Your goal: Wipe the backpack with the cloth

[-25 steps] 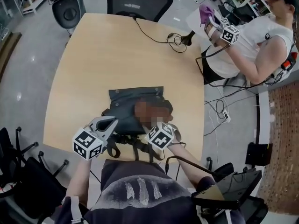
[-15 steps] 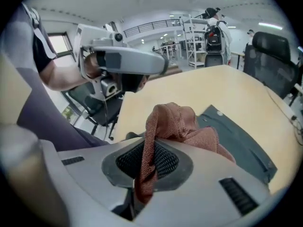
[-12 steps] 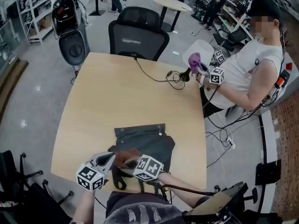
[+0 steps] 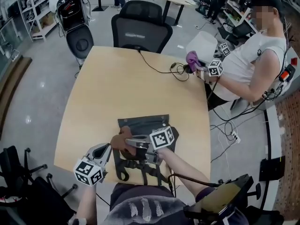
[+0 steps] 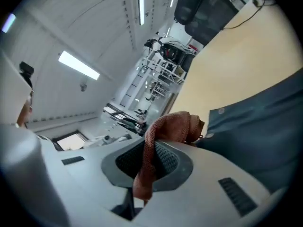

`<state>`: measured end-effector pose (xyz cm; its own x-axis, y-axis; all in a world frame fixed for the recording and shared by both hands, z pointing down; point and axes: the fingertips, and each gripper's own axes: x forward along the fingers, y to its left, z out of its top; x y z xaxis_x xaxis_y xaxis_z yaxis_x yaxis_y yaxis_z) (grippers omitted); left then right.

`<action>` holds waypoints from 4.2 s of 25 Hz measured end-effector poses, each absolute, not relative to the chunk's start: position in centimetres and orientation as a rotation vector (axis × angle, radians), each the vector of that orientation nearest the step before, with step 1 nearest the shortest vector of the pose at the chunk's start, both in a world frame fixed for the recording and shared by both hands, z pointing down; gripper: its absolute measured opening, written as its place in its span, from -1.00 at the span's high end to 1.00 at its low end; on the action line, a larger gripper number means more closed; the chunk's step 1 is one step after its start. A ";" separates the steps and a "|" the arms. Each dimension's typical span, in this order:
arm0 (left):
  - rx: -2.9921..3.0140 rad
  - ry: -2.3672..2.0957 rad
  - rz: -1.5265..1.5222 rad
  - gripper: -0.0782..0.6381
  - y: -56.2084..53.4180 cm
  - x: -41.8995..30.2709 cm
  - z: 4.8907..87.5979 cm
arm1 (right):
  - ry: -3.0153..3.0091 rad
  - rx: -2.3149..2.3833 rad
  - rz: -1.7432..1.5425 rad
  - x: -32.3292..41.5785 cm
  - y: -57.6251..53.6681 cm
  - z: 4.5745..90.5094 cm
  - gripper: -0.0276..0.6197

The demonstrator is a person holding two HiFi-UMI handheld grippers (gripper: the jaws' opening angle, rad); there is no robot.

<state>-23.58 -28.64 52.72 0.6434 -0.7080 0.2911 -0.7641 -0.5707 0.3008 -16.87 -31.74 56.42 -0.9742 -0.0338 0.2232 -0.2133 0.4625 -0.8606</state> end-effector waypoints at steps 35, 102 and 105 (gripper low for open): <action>2.604 -0.912 0.324 0.76 -30.0 -13.1 53.3 | -1.909 1.211 0.143 8.9 -43.3 57.3 0.82; 2.484 -0.910 0.389 0.76 -29.0 -15.6 55.7 | -1.871 1.052 0.345 6.4 -43.4 65.6 0.82; 2.488 -0.913 0.401 0.76 -29.2 -15.2 55.4 | -1.852 1.094 0.354 8.5 -43.5 65.2 0.82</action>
<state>-15.23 -29.20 55.40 0.7378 -0.5324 0.4150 -0.6657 -0.6758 0.3164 8.49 -43.49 65.20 -0.1761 -0.5368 0.8251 -0.8033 0.5629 0.1948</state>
